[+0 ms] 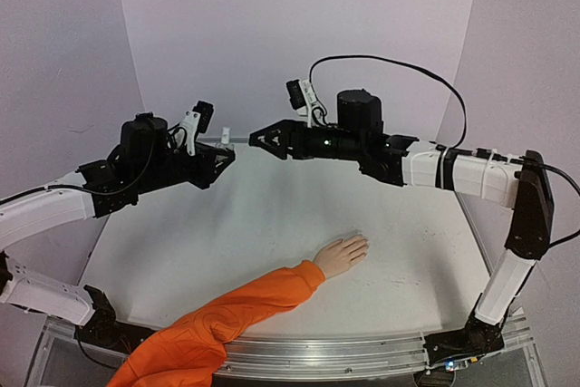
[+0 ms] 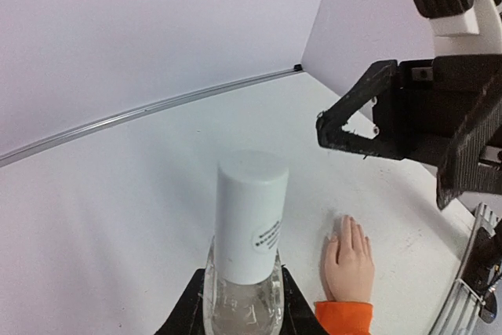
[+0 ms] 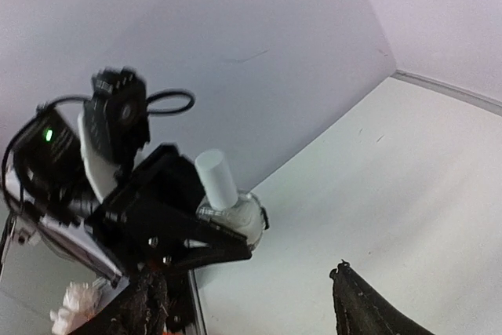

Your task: Paint the nails

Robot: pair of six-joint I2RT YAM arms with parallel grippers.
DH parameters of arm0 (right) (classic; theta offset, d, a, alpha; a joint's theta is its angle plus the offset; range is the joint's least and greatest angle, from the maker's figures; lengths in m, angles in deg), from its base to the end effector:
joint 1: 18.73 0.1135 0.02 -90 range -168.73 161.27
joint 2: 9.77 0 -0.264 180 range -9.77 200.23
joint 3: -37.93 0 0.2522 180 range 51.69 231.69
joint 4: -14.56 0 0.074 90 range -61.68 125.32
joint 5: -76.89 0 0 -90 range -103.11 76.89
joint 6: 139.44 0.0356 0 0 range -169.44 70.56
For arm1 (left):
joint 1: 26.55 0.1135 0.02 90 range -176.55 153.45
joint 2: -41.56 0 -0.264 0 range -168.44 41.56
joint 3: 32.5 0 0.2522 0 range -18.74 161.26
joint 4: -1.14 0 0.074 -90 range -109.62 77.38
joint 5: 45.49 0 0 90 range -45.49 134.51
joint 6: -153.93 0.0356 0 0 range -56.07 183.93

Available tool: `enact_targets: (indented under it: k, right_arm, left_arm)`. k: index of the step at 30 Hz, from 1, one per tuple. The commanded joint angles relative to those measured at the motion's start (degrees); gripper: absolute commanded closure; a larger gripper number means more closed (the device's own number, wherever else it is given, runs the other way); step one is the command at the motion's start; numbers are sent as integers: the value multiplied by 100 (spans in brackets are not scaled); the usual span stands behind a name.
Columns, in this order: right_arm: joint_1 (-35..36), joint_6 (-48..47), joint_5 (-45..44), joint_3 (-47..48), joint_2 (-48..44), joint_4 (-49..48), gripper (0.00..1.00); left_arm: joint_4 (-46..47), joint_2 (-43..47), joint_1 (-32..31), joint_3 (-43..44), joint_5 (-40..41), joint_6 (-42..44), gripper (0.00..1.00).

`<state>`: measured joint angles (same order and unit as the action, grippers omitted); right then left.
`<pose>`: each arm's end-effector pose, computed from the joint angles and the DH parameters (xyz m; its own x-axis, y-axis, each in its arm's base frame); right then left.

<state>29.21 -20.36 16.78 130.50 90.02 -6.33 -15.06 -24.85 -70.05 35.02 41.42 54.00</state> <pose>0.2662 0.3215 0.3667 -0.3321 0.2609 -0.9064 -0.9230 0.1081 0.3693 0.1962 -0.1888 0.3318 -0.3111 0.0578 -0.9486 0.6817 0.7091 -0.1803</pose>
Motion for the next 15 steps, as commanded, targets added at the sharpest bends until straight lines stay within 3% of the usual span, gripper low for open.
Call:
enact_targets:
  k: [1, 10, 13, 15]
  right_arm:
    - [215, 884, -1342, 739, 320, 184, 27]
    - [495, 1017, -1676, 1899, 1126, 663, 30]
    - [559, 1013, -1769, 2172, 1312, 841, 45]
    - [618, 1000, -1901, 2200, 1342, 885, 49]
  left_arm:
    - [-114, -93, -132, 208, 1138, 140, 100]
    - [-391, -429, -255, 470, 1360, 106, 100]
    - [-444, -505, -271, 545, 1368, 106, 100]
    - [-469, -553, -272, 589, 1402, 98, 100]
